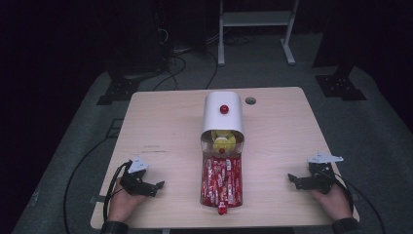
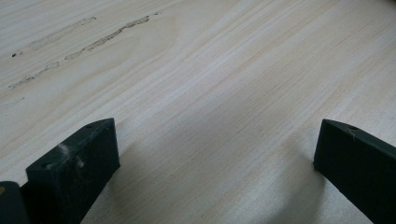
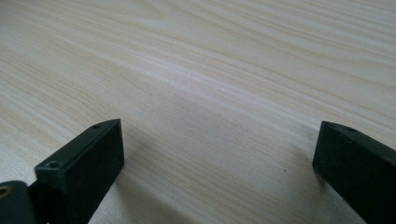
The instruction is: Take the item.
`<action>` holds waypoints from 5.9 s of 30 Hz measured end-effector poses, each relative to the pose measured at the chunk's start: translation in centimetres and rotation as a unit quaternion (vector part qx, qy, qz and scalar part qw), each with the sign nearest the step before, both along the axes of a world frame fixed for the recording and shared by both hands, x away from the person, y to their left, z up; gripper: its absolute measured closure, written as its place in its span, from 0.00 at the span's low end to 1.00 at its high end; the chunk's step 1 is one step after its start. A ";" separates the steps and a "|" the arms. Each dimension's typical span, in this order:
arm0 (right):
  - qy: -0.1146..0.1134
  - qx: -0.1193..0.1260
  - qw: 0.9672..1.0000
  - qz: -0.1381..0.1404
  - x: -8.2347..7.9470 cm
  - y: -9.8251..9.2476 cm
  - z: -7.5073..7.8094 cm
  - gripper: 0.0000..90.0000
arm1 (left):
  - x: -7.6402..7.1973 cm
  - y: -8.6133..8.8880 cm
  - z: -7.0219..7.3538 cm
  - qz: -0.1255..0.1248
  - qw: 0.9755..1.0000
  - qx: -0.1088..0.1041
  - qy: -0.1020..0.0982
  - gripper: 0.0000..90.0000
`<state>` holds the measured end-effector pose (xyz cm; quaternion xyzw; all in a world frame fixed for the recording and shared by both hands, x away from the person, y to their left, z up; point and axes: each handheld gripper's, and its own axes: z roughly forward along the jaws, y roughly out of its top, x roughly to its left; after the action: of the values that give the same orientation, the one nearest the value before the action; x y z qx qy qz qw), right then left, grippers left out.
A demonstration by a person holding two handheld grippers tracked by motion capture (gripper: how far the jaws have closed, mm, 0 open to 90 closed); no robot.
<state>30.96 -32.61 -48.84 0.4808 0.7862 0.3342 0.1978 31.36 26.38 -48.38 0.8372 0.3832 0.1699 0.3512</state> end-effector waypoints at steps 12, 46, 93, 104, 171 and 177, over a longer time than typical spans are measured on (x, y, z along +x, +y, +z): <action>0.001 0.000 1.000 -0.001 0.1 0.0 0.0 0.01 | 0.0 0.0 0.0 0.007 1.000 0.002 0.000 0.00; 0.001 0.000 1.000 0.000 0.4 0.2 0.0 0.01 | -0.3 -0.9 2.6 0.000 1.000 -0.031 -0.003 0.00; 0.000 0.001 1.000 -0.002 0.3 0.3 0.0 0.01 | -1.4 -4.8 6.4 -0.025 0.997 -0.068 -0.011 0.00; 0.000 0.000 1.000 -0.001 0.3 0.3 0.0 0.02 | -1.4 -5.5 6.8 -0.029 0.997 -0.075 -0.005 0.00; 0.001 0.000 1.000 -0.001 0.3 0.3 0.0 0.01 | -2.6 -15.0 7.9 -0.114 0.991 -0.077 -0.003 0.11; 0.001 0.001 1.000 -0.001 0.3 0.3 0.0 0.02 | -2.5 -15.4 7.7 -0.117 0.990 -0.075 -0.003 0.16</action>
<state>31.30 -32.31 -48.83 0.4815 0.7858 0.3342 0.1972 28.82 10.99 -40.70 0.8470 0.2933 0.1010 0.4317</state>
